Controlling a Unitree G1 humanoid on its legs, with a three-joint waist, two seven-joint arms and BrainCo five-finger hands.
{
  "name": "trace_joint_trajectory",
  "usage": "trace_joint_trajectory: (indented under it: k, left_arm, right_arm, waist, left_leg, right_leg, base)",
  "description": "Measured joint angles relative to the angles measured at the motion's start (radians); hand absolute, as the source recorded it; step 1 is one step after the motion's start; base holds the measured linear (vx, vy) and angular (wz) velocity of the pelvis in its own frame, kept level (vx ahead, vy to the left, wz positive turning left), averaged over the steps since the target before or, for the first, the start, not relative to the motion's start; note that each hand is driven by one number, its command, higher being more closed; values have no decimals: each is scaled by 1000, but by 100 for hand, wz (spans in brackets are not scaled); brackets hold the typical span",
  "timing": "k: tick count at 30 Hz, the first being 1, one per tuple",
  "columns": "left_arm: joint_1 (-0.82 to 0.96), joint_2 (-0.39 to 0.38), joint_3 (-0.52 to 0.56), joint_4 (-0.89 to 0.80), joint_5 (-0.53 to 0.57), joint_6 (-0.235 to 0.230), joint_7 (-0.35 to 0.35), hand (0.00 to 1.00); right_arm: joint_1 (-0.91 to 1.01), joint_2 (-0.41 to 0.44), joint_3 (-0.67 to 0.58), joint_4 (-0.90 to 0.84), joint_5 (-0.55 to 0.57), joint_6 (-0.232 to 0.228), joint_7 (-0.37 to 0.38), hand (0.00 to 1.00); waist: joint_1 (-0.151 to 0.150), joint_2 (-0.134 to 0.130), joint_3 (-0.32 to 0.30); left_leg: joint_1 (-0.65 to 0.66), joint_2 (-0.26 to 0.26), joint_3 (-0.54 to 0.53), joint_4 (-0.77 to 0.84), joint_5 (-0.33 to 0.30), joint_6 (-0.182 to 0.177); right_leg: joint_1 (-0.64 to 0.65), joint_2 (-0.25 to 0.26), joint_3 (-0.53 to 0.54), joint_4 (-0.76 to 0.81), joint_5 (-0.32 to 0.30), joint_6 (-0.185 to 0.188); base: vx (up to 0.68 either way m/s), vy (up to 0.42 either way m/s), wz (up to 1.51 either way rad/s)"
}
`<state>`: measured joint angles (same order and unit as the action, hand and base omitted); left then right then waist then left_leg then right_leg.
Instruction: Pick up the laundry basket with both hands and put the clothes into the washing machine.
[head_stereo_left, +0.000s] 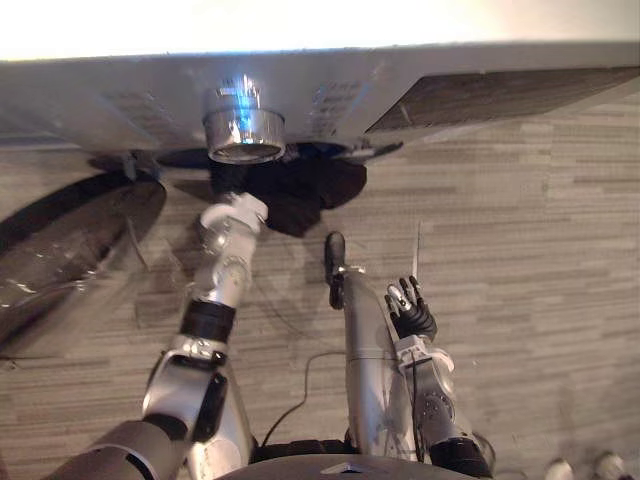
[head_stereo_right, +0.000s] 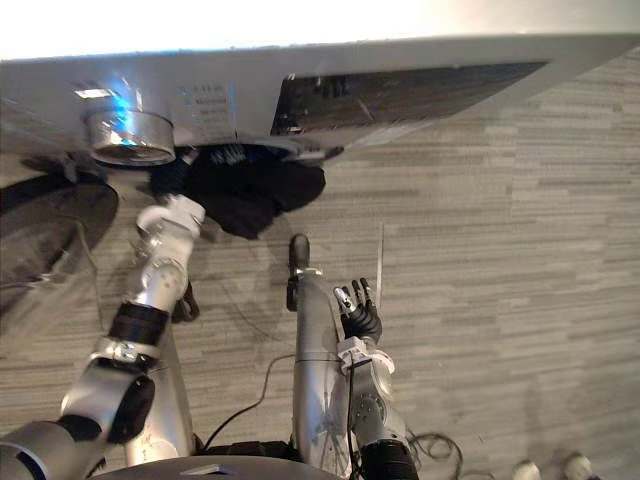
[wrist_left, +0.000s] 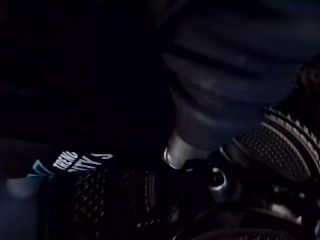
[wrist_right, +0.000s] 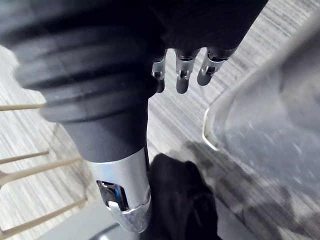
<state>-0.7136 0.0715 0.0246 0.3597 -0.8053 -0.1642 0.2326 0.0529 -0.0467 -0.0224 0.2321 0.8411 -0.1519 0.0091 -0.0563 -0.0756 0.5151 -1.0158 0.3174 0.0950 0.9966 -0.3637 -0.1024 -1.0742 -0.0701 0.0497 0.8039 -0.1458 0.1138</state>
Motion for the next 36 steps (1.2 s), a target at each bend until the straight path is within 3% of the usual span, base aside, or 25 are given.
trace_joint_trajectory:
  k: [6, 13, 22, 23, 27, 31, 36]
  left_arm:
    - [-180, 115, 114, 119, -62, -31, 44, 100]
    - [-347, 172, 80, 184, -198, -31, 52, 100]
    - [-759, 296, -132, 297, -192, -7, 44, 100]
    - [-775, 323, -143, 319, -189, -37, 14, 100]
    - [-789, 376, -195, 389, -193, -30, 24, 100]
    - [-789, 479, -268, 405, -194, -37, 25, 100]
    - [-848, 559, -420, 440, -197, -89, 65, 100]
  right_arm:
    - [1, 2, -26, -18, 38, -19, 2, 0]
    - [0, 12, -39, 2, 76, -16, 4, 0]
    - [2, 29, -71, 33, 115, 15, 36, 0]
    - [2, 30, -75, 38, 115, 24, 40, 0]
    - [4, 29, -144, 86, 138, 30, 46, 0]
    - [8, 13, -227, 100, 152, 30, 47, 0]
    - [52, -22, -347, 98, 150, 28, 47, 0]
  waist:
    - [-7, -11, 17]
    - [-30, -19, 23]
    - [-41, -19, 23]
    - [-48, -19, 23]
    - [-51, -17, 25]
    - [-51, -14, 27]
    - [-25, -6, 32]
  left_leg:
    - [-173, 29, -20, 112, -30, 16]
    - [-213, 35, 1, 142, -43, 30]
    - [-176, 41, 77, 136, -53, 50]
    - [-165, 44, 97, 136, -57, 58]
    - [-144, 46, 146, 141, -66, 74]
    - [-136, 64, 202, 158, -76, 93]
    - [-171, 89, 216, 181, -74, 107]
  right_leg:
    - [-144, 22, 3, 51, 14, 8]
    - [-188, 25, 29, 47, 31, 23]
    - [-179, 28, 84, -5, 81, 45]
    - [-175, 35, 100, -16, 90, 51]
    - [-176, 45, 149, -40, 117, 67]
    - [-183, 60, 196, -94, 178, 75]
    - [-212, 75, 202, -124, 222, 64]
  base:
    - [-24, 47, -14]
    - [-33, 50, -9]
    - [-4, 73, -14]
    - [-9, 73, -25]
    - [-38, 77, -23]
    - [-71, 71, -37]
    - [-79, 42, -23]
